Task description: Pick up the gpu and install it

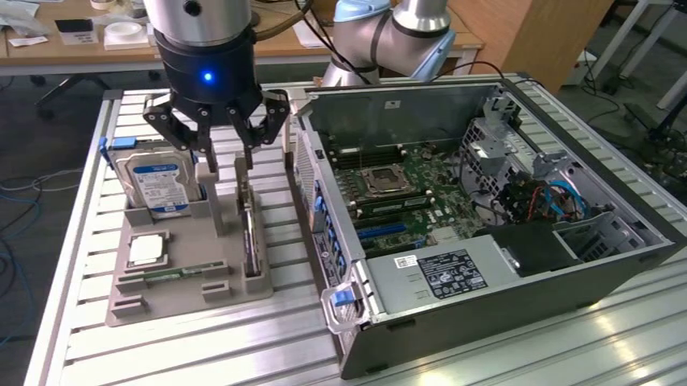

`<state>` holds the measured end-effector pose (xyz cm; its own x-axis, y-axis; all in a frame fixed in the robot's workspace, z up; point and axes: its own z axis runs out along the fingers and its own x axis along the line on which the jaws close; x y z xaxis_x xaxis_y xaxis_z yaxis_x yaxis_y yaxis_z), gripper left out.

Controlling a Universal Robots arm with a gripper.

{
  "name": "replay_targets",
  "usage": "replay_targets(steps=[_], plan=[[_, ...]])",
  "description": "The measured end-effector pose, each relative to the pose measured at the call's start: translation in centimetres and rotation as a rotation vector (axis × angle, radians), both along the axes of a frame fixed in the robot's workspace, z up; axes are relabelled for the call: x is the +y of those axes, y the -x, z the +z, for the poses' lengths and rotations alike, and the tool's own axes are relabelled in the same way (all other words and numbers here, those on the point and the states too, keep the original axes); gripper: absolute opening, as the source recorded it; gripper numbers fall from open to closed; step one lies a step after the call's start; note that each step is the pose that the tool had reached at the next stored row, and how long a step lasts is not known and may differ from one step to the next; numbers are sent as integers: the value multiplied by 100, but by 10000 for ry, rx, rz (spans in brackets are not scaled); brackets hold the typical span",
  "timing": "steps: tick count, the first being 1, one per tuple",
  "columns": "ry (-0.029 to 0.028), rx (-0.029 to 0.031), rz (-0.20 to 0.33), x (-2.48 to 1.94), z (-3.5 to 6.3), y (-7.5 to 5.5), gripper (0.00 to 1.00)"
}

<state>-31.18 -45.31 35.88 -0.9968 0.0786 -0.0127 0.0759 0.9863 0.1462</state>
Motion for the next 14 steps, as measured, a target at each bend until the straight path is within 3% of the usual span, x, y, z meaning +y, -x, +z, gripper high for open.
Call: replay_targets(steps=[14], plan=[[-5, -1, 0, 0, -55, 0, 47]])
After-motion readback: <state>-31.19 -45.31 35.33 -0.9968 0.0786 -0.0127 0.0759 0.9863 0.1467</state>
